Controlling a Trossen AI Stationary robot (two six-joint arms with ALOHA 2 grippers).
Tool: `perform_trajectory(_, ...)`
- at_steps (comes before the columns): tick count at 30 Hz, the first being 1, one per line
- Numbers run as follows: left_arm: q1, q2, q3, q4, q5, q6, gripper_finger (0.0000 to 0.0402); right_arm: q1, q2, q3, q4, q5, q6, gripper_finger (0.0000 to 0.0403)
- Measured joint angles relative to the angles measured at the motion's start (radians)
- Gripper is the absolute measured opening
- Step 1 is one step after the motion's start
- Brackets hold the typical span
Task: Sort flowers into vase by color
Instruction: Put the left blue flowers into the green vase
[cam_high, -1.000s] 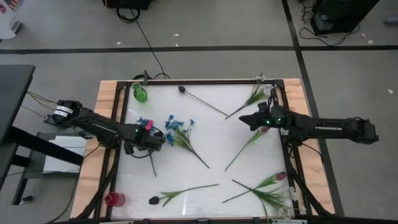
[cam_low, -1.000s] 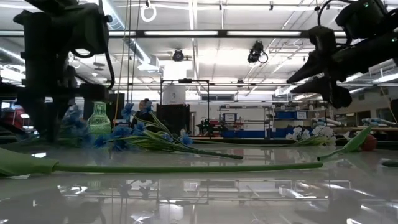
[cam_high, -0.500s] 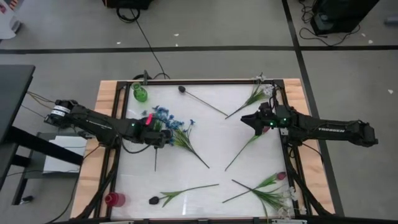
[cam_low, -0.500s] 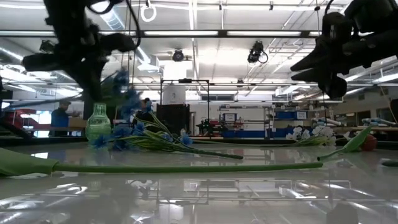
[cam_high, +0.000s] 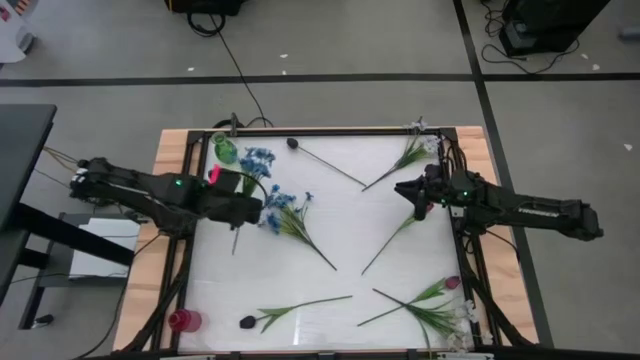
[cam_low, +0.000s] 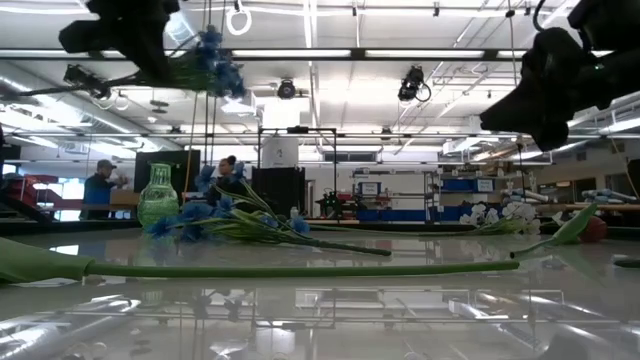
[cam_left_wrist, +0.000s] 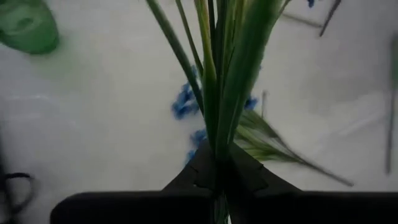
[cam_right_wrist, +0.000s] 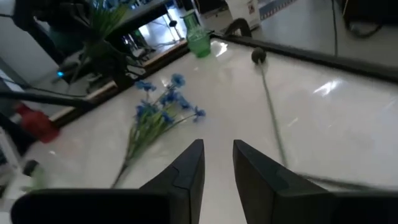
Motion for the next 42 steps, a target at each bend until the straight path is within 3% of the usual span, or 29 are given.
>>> perform_trajectory(14, 0.001, -0.051, -0.004, -0.067, -0.014, -0.019, 0.0028, 0.001, -0.113, 0.069, -0.107, -0.016, -0.137, 0.0076)
perform_trajectory(17, 0.001, -0.051, -0.004, -0.060, -0.036, -0.009, 0.0028, 0.001, -0.112, 0.068, -0.066, -0.044, -0.137, 0.0076)
perform_trajectory(22, 0.001, -0.051, -0.004, -0.053, -0.072, 0.004, 0.0028, 0.001, -0.081, 0.069, 0.152, -0.117, -0.131, 0.0075)
perform_trajectory(29, 0.001, -0.051, -0.004, 0.021, -0.074, 0.109, 0.0029, 0.002, 0.082, 0.164, 0.215, -0.148, -0.153, 0.0075)
perform_trajectory(36, 0.001, -0.060, 0.044, 0.058, -0.063, 0.327, 0.0029, 0.030, 0.324, 0.348, 0.225, -0.165, -0.207, 0.0075)
perform_trajectory(39, 0.002, -0.069, 0.083, 0.145, -0.069, 0.497, 0.0029, 0.060, 0.454, 0.420, 0.264, -0.146, -0.148, 0.0075)
perform_trajectory(42, 0.002, -0.083, 0.090, 0.356, -0.074, 0.759, 0.0029, 0.110, 0.607, 0.487, 0.424, -0.141, -0.096, 0.0075)
